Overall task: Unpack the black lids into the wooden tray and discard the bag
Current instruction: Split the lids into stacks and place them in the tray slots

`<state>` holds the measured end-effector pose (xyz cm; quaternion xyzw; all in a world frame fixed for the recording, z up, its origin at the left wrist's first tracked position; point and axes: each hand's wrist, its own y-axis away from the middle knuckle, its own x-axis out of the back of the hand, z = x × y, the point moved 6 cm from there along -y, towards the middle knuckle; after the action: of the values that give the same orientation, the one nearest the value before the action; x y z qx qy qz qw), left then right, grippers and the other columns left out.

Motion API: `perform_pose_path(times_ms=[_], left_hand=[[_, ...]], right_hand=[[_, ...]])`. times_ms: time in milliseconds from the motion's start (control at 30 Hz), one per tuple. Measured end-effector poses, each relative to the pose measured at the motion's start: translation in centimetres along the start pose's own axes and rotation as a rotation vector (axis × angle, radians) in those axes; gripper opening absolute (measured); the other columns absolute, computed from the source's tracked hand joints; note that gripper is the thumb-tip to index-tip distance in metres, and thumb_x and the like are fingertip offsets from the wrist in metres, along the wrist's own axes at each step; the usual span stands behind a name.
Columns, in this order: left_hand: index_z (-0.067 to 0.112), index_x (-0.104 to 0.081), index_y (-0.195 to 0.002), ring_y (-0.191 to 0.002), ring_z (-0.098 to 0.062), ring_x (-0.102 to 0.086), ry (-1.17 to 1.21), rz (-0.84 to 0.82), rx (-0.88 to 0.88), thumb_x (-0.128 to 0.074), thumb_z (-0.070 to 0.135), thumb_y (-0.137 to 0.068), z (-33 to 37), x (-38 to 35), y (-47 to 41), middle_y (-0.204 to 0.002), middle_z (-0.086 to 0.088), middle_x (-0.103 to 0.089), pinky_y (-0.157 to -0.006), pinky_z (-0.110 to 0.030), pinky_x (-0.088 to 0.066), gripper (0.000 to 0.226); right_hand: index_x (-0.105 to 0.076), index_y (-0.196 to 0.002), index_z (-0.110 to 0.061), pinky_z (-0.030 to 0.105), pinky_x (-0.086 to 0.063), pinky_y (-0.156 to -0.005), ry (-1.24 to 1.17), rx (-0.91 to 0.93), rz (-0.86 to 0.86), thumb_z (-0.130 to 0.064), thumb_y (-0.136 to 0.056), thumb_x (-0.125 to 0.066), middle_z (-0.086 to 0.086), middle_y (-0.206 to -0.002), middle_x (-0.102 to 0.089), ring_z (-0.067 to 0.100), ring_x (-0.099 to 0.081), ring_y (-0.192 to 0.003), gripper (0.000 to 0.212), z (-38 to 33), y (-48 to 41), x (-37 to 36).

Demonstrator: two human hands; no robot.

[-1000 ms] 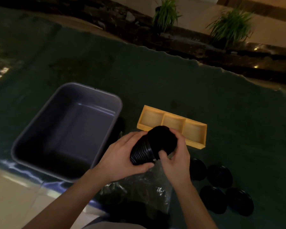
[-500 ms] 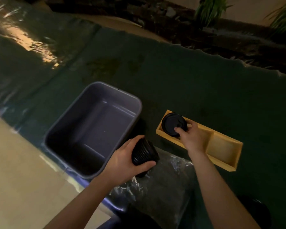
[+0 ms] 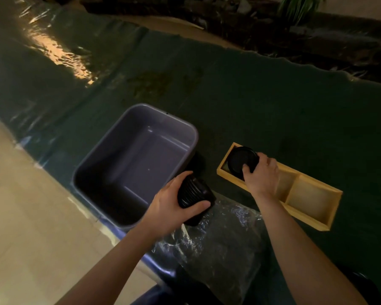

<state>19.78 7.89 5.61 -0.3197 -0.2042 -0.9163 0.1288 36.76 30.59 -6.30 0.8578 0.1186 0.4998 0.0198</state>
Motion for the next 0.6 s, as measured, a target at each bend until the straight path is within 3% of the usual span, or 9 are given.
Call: perform_pose_path(times_ms=[100, 200, 300, 367, 467, 600], left_hand=[[0.048, -0.034, -0.146, -0.113, -0.006, -0.064, 0.006, 0.015, -0.001, -0.064, 0.086, -0.071, 0.1, 0.1, -0.2, -0.127, 0.018, -0.06, -0.093, -0.036, -0.061, 0.089], [0.046, -0.037, -0.145, -0.111, -0.008, -0.067, 0.082, 0.002, 0.015, -0.067, 0.085, -0.068, 0.3, 0.2, -0.6, -0.125, 0.014, -0.063, -0.09, -0.035, -0.062, 0.092], [0.042, -0.043, -0.144, -0.109, -0.008, -0.07, 0.207, -0.024, 0.033, -0.072, 0.082, -0.064, 0.5, 0.1, -1.1, -0.122, 0.011, -0.068, -0.087, -0.032, -0.063, 0.094], [0.039, -0.046, -0.144, -0.11, -0.006, -0.069, 0.245, -0.044, 0.034, -0.074, 0.078, -0.065, 0.8, -0.1, -1.5, -0.122, 0.009, -0.069, -0.09, -0.032, -0.062, 0.092], [0.034, -0.049, -0.143, -0.112, -0.005, -0.068, 0.261, -0.107, 0.0, -0.074, 0.073, -0.069, 1.8, -0.8, -1.9, -0.124, 0.009, -0.069, -0.094, -0.033, -0.06, 0.087], [0.043, -0.046, -0.138, -0.111, 0.005, -0.065, 0.236, -0.207, -0.065, -0.073, 0.074, -0.069, 3.6, -1.7, -2.1, -0.12, 0.016, -0.069, -0.088, -0.018, -0.056, 0.08]], right_hand=[[-0.048, -0.142, -0.018, 0.048, -0.052, -0.097, -0.077, -0.035, 0.028, -0.046, -0.09, -0.071, 0.019, -0.141, -0.049, 0.038, -0.057, -0.123, 0.064, 0.1, 0.9, 0.9], [-0.052, -0.139, -0.024, 0.023, -0.053, -0.083, -0.354, 0.052, 0.007, -0.044, -0.095, -0.066, 0.004, -0.143, -0.051, 0.015, -0.063, -0.115, 0.051, -1.3, 3.4, 2.9], [-0.058, -0.131, -0.039, 0.021, -0.056, -0.087, -0.681, 0.27, -0.239, -0.052, -0.091, -0.067, -0.021, -0.128, -0.06, -0.005, -0.062, -0.11, 0.043, -3.7, 8.0, 4.9], [-0.053, -0.136, -0.049, 0.014, -0.051, -0.092, -0.747, 0.366, -0.384, -0.058, -0.084, -0.072, -0.031, -0.133, -0.056, -0.006, -0.057, -0.121, 0.056, -4.7, 11.4, 5.8], [-0.048, -0.145, -0.044, 0.02, -0.048, -0.105, -0.723, 0.465, -0.442, -0.059, -0.077, -0.079, -0.029, -0.145, -0.049, -0.002, -0.048, -0.136, 0.077, -5.5, 14.3, 6.5], [-0.055, -0.139, -0.036, 0.035, -0.05, -0.107, -0.721, 0.457, -0.332, -0.049, -0.074, -0.085, -0.023, -0.137, -0.057, 0.002, -0.054, -0.131, 0.073, -4.8, 15.0, 7.9]])
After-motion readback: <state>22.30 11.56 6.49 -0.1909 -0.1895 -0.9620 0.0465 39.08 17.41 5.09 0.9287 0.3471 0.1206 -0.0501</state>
